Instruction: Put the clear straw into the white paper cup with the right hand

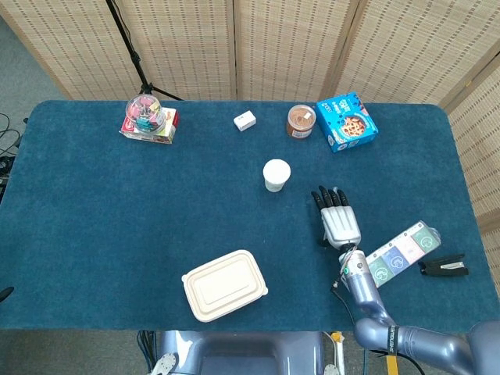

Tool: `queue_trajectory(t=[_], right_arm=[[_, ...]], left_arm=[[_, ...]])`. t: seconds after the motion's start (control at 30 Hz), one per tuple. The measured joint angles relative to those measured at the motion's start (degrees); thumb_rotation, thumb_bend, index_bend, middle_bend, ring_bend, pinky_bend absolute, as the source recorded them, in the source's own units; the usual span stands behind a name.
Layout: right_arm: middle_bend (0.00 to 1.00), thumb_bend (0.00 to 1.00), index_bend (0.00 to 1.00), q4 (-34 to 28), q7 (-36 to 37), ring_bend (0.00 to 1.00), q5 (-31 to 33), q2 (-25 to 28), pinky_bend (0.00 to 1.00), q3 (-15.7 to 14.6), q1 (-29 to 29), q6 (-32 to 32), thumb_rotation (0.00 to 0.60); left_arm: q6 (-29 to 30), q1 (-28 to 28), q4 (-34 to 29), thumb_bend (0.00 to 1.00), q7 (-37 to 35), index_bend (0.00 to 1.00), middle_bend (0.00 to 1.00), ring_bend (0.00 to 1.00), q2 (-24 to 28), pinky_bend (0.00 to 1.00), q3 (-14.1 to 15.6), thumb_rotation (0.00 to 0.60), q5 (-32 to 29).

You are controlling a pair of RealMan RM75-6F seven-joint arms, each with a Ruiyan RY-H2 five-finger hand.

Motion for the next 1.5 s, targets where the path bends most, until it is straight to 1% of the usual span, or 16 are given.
queue_trajectory(t=[0.17, 0.4, 0.5, 0.63, 0.77, 0.97, 1.17, 1.3, 1.5], right_arm=[[0.0, 0.0, 0.0, 0.43, -0.46, 0.0, -0.34, 0.93, 0.0, -1.3, -0.73, -0.07, 0.6], [0.0, 0.0, 0.0, 2.92, -3.01, 0.0, -2.99, 2.61, 0.0, -3.22, -1.48, 1.24, 0.6], [0.0, 0.0, 0.0, 3.97, -3.79, 0.0, -3.41, 3.53, 0.0, -3.49, -1.76, 1.44, 0.6], [0.0, 0.0, 0.0, 3.22, -2.13, 0.0, -3.32, 4.36, 0.0, -2.96, -2.08, 1.05, 0.6], [0.0, 0.0, 0.0, 1.73, 0.72, 0.0, -3.28, 5.55, 0.0, -1.69, -2.31, 0.6, 0.6], [0.0, 0.0, 0.0, 1.2, 3.03, 0.0, -2.56, 7.42, 0.0, 1.51, -1.86, 0.35, 0.6], [0.0, 0.0, 0.0, 5.7, 4.76, 0.0, 0.65, 7.28, 0.0, 5.02, -0.47, -0.95, 0.6], [0.0, 0.0, 0.0, 7.61, 4.93, 0.0, 5.0, 7.04, 0.0, 7.21, 0.49, -2.35, 0.6], [0.0, 0.0, 0.0, 12.75, 4.56, 0.0, 6.99, 5.54, 0.0, 8.67, 1.94, -2.83, 0.6]], left_arm=[[0.14, 0.07, -0.12, 0.0, 0.32, 0.0, 0.0, 0.0, -0.07, 0.0, 0.09, 0.6, 0.19], [0.02, 0.03, -0.31, 0.0, 1.0, 0.0, 0.0, 0.0, -0.18, 0.0, 0.1, 0.6, 0.17], [0.01, 0.02, -0.44, 0.0, 1.23, 0.0, 0.0, 0.0, -0.22, 0.0, 0.11, 0.6, 0.2], [-0.05, 0.0, -0.52, 0.0, 1.31, 0.0, 0.0, 0.0, -0.21, 0.0, 0.09, 0.6, 0.11], [0.0, 0.04, -0.5, 0.0, 1.2, 0.0, 0.0, 0.0, -0.18, 0.0, 0.14, 0.6, 0.22], [-0.02, 0.02, -0.39, 0.0, 1.0, 0.0, 0.0, 0.0, -0.13, 0.0, 0.23, 0.6, 0.43], [-0.15, 0.01, -0.43, 0.0, 0.82, 0.0, 0.0, 0.0, -0.08, 0.0, 0.15, 0.6, 0.11], [-0.45, -0.15, -0.54, 0.0, 1.1, 0.0, 0.0, 0.0, -0.06, 0.0, 0.07, 0.6, -0.06], [-0.67, -0.27, -0.66, 0.0, 1.28, 0.0, 0.0, 0.0, -0.04, 0.0, 0.13, 0.6, -0.01]])
